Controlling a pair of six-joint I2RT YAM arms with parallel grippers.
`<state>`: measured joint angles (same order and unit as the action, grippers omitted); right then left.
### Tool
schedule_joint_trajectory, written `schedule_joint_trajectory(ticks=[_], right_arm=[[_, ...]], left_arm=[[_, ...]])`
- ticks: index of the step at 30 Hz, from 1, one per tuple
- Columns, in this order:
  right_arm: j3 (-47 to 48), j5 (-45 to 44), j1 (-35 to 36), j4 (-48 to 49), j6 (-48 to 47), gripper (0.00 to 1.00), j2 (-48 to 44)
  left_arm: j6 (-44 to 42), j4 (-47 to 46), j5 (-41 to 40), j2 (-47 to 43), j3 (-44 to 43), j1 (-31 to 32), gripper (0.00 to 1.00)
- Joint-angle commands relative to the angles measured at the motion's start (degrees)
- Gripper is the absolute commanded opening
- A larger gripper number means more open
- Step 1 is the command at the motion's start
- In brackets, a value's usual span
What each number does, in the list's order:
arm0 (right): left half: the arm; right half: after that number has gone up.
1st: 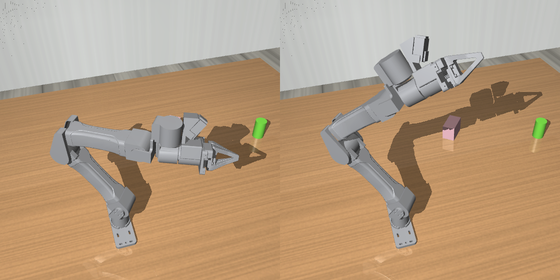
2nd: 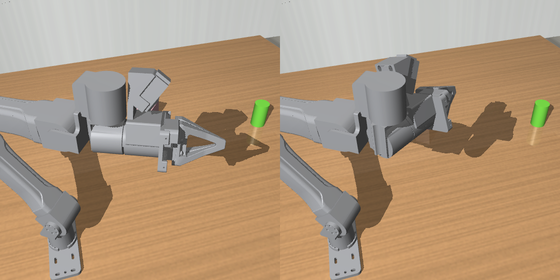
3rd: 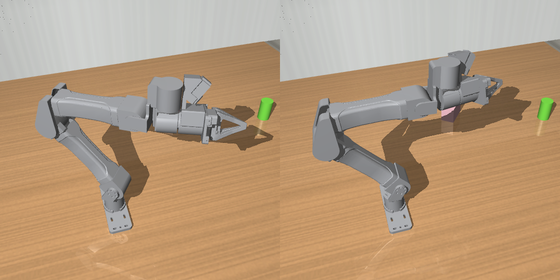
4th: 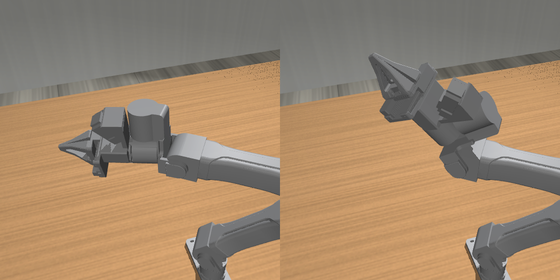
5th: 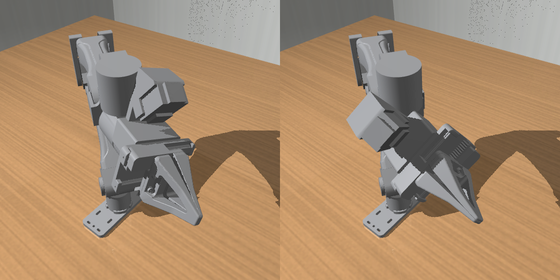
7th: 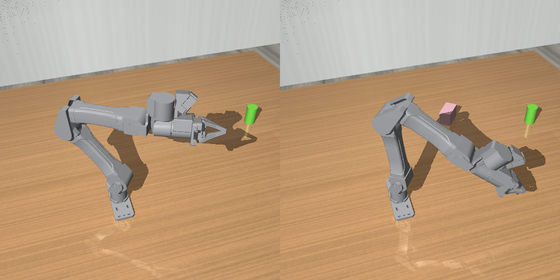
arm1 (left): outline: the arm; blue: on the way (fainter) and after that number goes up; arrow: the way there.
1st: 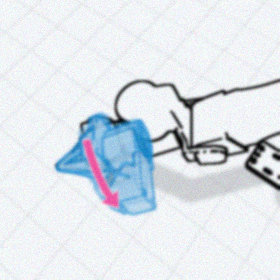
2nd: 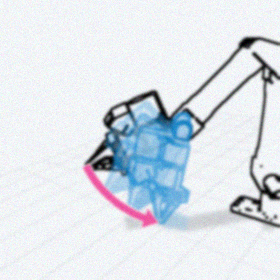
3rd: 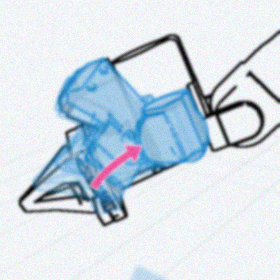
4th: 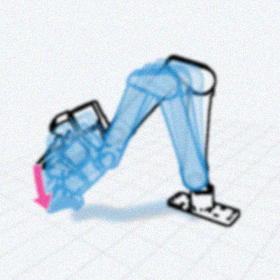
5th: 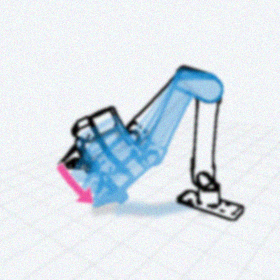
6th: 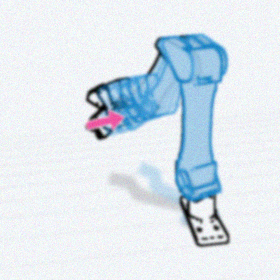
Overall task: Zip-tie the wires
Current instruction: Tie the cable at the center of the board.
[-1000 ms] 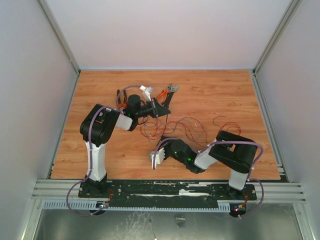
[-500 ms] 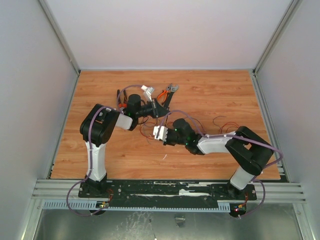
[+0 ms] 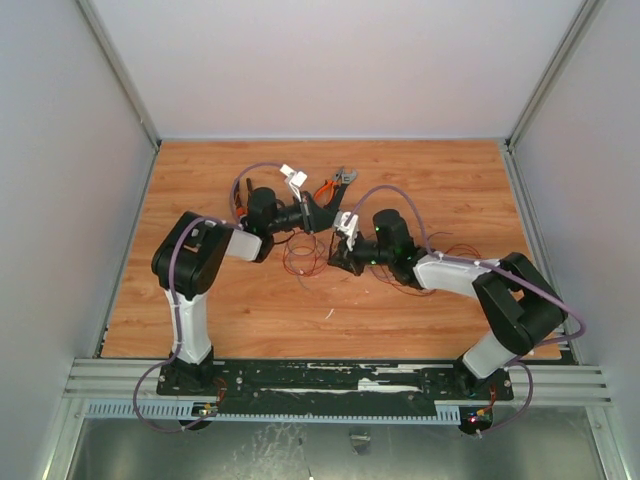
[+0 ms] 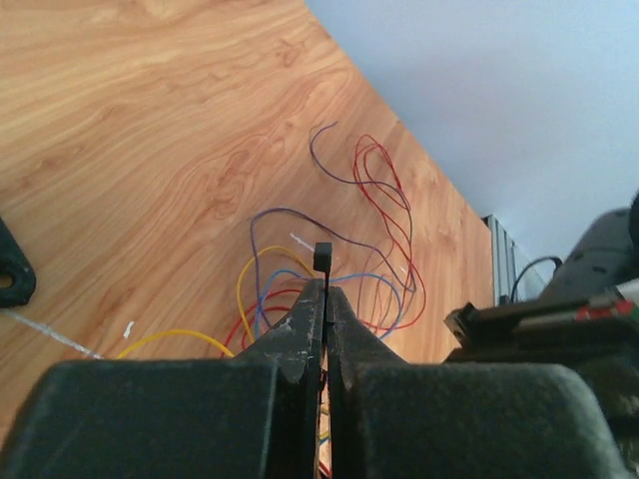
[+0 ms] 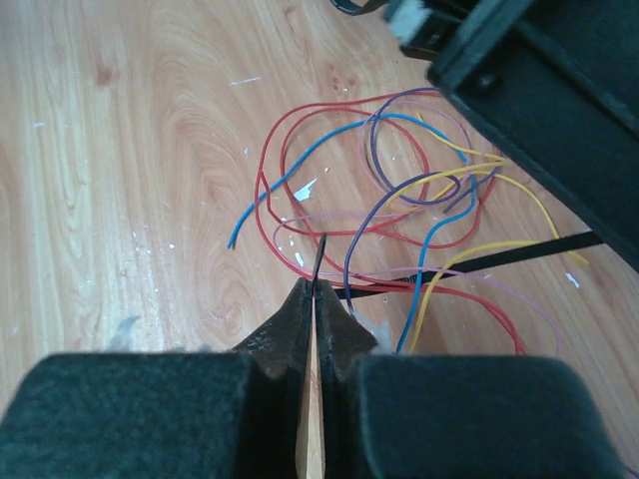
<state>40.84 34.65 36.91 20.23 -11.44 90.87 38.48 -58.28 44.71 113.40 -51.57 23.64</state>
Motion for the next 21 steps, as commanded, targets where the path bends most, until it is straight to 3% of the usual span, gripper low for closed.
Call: schedule_joint_trajectory(ticks=[1, 7, 17, 21], right_arm=[[2.5, 7.0, -2.8, -5.3, 4.2, 0.0, -2.2], [4.4, 11.3, -5.9, -10.3, 4.3, 0.0, -2.0], [7.6, 16.7, -8.0, -14.8, 1.7, 0.0, -1.3], [8.8, 17.2, -8.5, -17.2, 0.8, 0.0, -2.3]], left_arm=[[-3.9, -7.2, 2.6, -2.8, 1.7, -0.1, 0.0], [-12.9, -6.1, 1.7, -6.4, 3.5, 0.0, 0.0], [-36.4, 10.0, -2.4, -16.4, 2.7, 3.0, 0.0], [-42.9, 11.8, -3.6, -19.5, 5.2, 4.0, 0.0]])
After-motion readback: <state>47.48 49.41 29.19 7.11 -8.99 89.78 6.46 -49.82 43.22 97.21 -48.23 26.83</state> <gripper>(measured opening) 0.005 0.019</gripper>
